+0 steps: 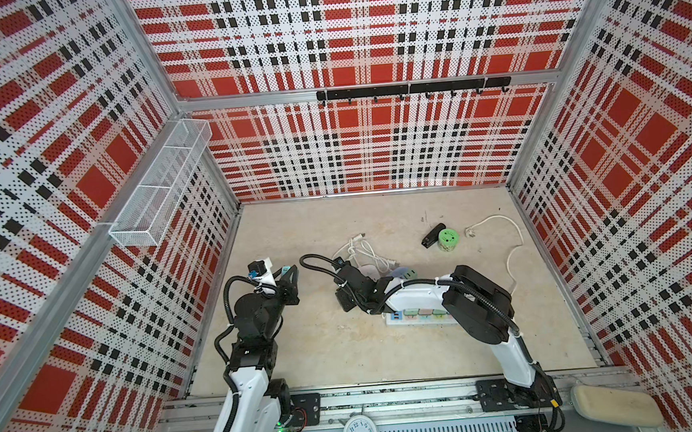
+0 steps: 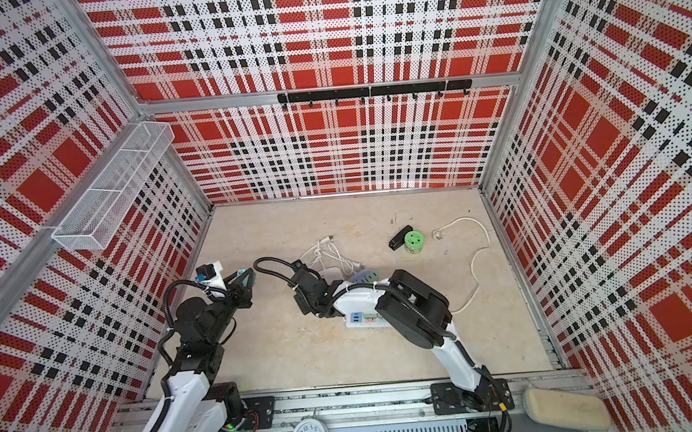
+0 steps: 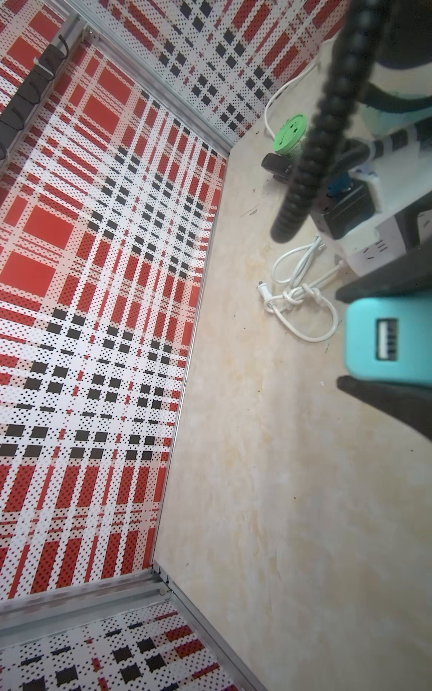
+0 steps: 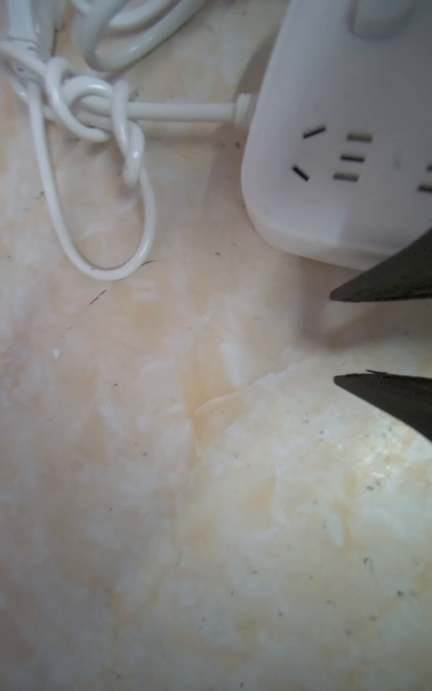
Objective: Insert the plug
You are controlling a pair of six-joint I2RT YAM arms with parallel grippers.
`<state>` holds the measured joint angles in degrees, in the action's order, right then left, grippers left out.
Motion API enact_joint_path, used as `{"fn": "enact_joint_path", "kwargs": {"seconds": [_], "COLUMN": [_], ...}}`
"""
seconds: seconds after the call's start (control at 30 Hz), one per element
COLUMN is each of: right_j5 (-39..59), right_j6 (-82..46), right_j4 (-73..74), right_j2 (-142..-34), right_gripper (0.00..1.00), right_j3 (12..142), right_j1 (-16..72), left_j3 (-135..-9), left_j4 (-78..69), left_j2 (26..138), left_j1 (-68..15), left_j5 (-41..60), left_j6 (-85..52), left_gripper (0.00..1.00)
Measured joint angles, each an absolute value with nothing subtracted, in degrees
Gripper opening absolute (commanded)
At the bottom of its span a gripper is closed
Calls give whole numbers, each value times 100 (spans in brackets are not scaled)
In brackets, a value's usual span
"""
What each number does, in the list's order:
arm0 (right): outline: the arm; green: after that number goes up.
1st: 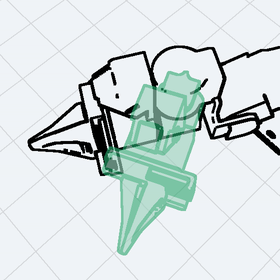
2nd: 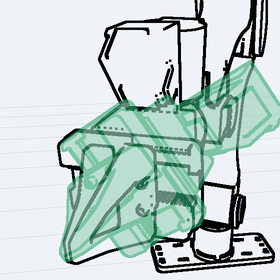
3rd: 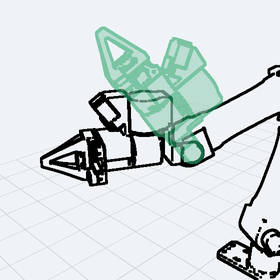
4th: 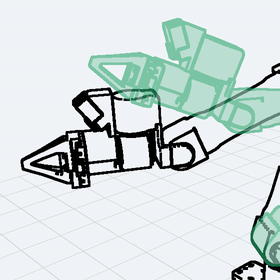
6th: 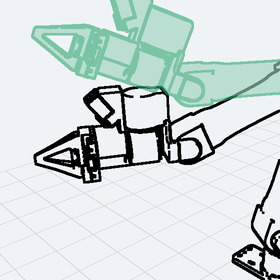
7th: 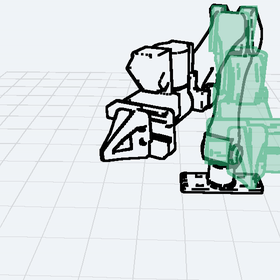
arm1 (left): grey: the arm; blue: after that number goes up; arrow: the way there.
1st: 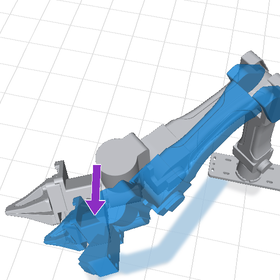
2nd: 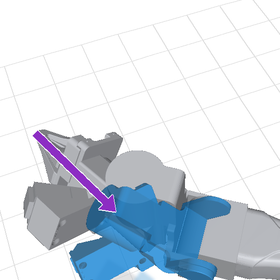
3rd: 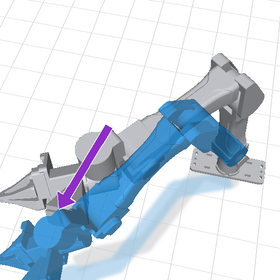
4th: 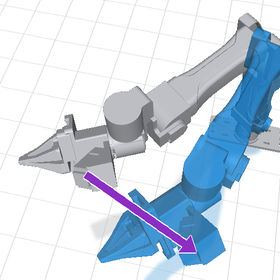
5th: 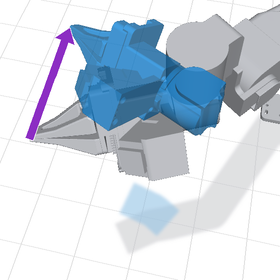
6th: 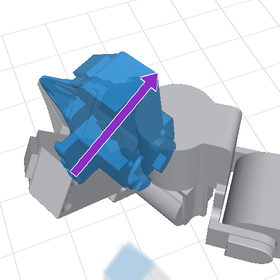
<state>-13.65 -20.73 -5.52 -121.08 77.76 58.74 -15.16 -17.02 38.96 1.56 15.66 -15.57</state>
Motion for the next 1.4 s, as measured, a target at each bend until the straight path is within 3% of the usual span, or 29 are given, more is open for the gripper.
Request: {"fn": "enact_joint_path", "kwargs": {"seconds": [0.27,0.47,0.83,1.17,1.4], "right_j5": [-1500,-1682,-2213,-2672,-2757], "right_j6": [-2193,-2191,-2158,-2032,-1990], "right_j4": [-528,-344,-250,-495,-615], "right_j2": [-11537,-10875,-8318,-6003,-5522], "right_gripper": [34,35,39,42,43], "right_j3": [7052,6654,5078,3916,3496], "right_j1": [5859,5804,5131,4215,4101], "left_j3": [-1623,-1933,-2794,-3295,-3476], "left_j4": [-1680,-1699,-2545,-4106,-4836], "left_j2": [4106,4602,7118,9262,10127], "left_j1": [-25,-1210,-2777,-2991,-2764], "left_j5": [1892,1662,1551,2040,2364], "left_j6": [-1470,-921,263,552,349], "left_gripper": [0,0,0,0,0]}}
